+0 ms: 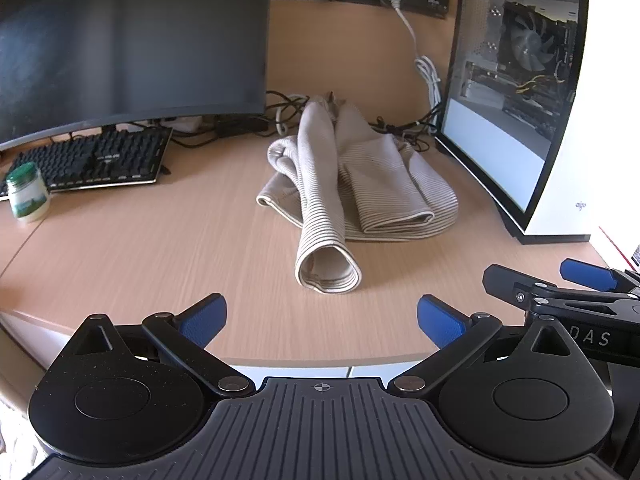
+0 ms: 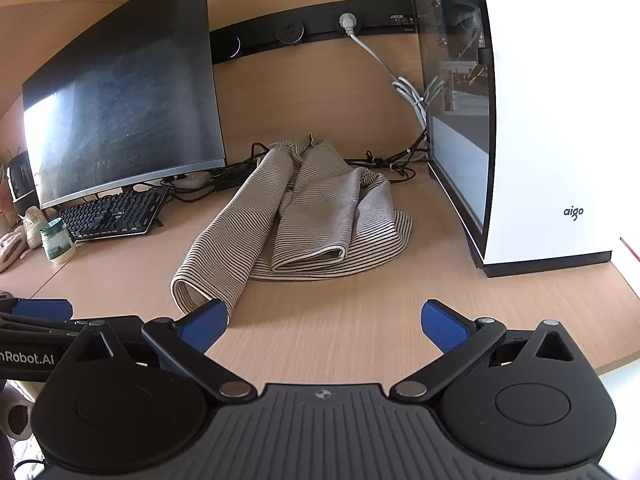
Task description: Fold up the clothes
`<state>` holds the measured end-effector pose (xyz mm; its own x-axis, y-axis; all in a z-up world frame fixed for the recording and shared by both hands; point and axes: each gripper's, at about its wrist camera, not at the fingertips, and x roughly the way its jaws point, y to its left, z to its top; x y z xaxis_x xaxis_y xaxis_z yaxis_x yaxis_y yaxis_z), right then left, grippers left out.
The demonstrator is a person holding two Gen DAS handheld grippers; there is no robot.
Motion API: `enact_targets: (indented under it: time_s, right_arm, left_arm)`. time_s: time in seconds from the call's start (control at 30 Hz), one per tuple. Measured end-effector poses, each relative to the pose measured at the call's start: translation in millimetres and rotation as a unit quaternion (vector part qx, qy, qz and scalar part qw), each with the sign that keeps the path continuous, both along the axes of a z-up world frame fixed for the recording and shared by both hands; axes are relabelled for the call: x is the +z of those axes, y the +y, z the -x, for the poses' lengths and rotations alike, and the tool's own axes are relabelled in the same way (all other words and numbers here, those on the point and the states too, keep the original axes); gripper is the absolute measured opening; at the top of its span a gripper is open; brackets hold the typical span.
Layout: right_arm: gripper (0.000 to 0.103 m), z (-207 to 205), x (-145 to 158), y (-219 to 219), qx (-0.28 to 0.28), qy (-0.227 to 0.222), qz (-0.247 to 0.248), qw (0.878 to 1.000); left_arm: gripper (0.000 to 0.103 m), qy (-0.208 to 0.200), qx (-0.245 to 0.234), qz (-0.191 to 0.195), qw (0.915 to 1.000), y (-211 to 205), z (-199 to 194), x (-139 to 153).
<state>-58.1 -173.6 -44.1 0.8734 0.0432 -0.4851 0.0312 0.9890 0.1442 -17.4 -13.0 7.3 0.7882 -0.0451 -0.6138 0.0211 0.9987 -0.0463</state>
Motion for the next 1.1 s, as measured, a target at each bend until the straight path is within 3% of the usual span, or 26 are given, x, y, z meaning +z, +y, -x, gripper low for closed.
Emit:
enact_targets:
  time_s: [1.1]
  right_arm:
    - [0.103,0.5,-1.4,0.7,0.006,0.005,0.006,1.000]
  left_arm:
    - [0.103,-0.004,0.003,0.001,1.0000,-3.0,5.7,-0.9]
